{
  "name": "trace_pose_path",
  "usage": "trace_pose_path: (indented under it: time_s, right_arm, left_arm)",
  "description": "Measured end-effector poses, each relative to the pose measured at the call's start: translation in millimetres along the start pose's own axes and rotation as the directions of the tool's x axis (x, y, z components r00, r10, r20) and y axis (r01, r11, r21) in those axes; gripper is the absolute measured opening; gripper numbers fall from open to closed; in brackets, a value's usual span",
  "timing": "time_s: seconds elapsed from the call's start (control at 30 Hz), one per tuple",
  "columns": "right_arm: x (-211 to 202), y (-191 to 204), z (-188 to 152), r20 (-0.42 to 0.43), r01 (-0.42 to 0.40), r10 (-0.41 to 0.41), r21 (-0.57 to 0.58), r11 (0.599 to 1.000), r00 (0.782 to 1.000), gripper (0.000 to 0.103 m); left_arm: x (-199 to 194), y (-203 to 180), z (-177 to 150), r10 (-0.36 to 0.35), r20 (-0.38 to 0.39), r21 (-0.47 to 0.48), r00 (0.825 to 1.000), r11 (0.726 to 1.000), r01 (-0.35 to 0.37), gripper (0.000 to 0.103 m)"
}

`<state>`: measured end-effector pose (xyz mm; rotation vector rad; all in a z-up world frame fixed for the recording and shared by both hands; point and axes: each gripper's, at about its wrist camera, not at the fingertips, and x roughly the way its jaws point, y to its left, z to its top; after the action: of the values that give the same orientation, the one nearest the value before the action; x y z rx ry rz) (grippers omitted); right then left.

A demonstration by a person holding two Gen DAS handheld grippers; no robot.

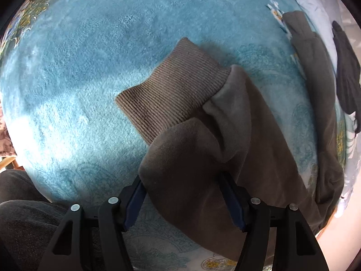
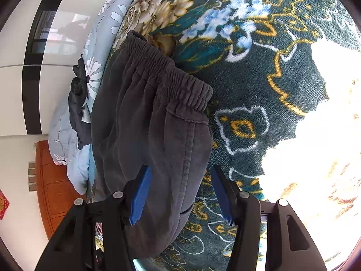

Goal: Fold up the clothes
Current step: 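Grasp the leg cuff with the left gripper while the right gripper holds the waistband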

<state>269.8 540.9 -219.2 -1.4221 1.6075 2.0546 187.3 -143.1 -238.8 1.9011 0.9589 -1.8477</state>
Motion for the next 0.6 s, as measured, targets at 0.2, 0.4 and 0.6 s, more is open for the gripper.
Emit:
trace_pose_path:
  time_s: [0.2, 0.4, 0.6]
  right_arm:
    - [15, 5, 6, 0.048, 0.002, -0.005, 0.057, 0.998, 0.999, 0.056]
    - [13, 18, 6, 0.067, 0.065, -0.069, 0.055, 0.996, 0.995, 0.01]
    - [-24, 31, 5, 0.136, 0.122, -0.112, -0.069, 0.99, 0.984, 0.007]
  left_arm:
    - [-13, 14, -5, -0.094, 0.085, -0.056, 0.992, 0.994, 0.099, 0.037]
    - [-46, -7, -5, -0.15, 0.192, 0.05, 0.97, 0.988, 0.143, 0.006]
    - [-130, -40, -15, -0.344, 0.369, 0.269, 0.863, 0.929, 0.255, 0.006]
